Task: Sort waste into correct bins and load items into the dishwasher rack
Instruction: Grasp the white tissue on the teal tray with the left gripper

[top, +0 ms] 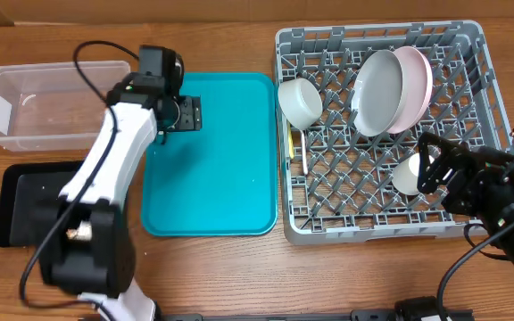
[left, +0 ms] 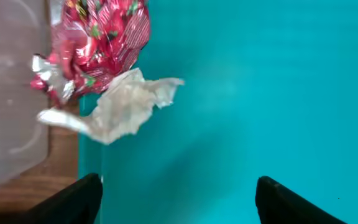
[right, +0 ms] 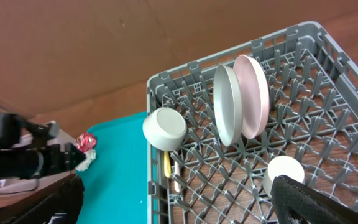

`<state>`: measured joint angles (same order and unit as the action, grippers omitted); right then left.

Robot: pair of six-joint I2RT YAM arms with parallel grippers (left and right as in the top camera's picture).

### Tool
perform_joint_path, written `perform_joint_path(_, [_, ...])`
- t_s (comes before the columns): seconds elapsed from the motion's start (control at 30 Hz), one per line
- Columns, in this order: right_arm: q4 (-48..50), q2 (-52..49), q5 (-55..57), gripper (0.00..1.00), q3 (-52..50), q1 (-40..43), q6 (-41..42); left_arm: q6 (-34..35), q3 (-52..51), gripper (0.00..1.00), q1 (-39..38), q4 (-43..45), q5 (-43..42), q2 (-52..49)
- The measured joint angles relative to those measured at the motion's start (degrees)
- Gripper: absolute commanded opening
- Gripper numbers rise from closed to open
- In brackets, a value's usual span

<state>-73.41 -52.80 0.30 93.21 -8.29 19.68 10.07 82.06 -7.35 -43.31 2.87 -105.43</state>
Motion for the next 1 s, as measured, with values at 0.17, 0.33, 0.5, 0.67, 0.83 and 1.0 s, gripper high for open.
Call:
perform_joint_path(0.17, [-0.26,-0.42,-0.07,1.00,0.00,0.00,0.02,-0.07,-0.02,0.79,0.00,4.33,4.76,-6.73])
perform_joint_path(0.33, [-0.98,-1.01,-0.04,1.00,0.00,0.00,0.00,-0.20,-0.02,0.70,0.00,7.13,8.68,-10.14])
perform_joint_path(0.5, [-2.51,-2.51,-0.04,1.00,0.00,0.00,-0.02,-0.61,-0.02,0.15,0.00,7.72,9.84,-12.68])
perform_joint_path(0.67, [-3.39,-3.96,-0.07,1.00,0.00,0.00,-0.02,-1.05,0.44,0.04,-0.13,2.75,9.64,-12.55])
perform_joint_path(0.83, [-2.62,-4.11,0.76,1.00,0.00,0.00,-0.09,-1.03,4.59,0.04,-0.15,-8.68,6.97,-8.02])
perform_joint_path(1.0, [-2.25,-4.11,1.44,1.00,0.00,0.00,-0.20,-1.27,10.97,0.04,0.55,-11.30,6.16,3.61])
